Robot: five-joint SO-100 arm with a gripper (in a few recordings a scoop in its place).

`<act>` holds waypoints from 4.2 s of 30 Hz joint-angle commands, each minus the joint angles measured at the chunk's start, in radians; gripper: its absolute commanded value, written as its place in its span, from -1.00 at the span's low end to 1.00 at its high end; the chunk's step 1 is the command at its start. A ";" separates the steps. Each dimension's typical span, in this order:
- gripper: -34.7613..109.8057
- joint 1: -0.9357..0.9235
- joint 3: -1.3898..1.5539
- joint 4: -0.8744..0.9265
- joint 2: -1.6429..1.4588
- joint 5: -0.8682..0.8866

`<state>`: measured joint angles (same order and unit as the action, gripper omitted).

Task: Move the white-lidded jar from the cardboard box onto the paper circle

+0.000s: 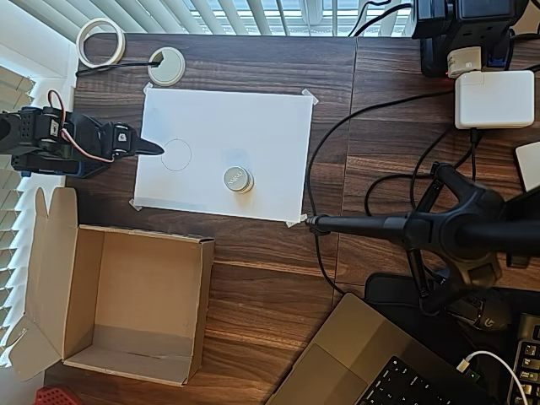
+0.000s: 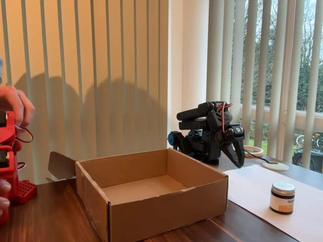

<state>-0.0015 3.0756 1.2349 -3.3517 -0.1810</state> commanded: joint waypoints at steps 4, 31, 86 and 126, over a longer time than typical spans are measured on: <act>-0.52 0.018 -0.043 0.057 -0.064 -0.034; -0.52 -0.011 -0.048 0.071 -0.064 0.011; -0.52 -0.009 -0.048 0.071 -0.064 0.009; -0.52 -0.009 -0.048 0.071 -0.064 0.009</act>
<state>0.0015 3.0756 1.2747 -3.3517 -0.1580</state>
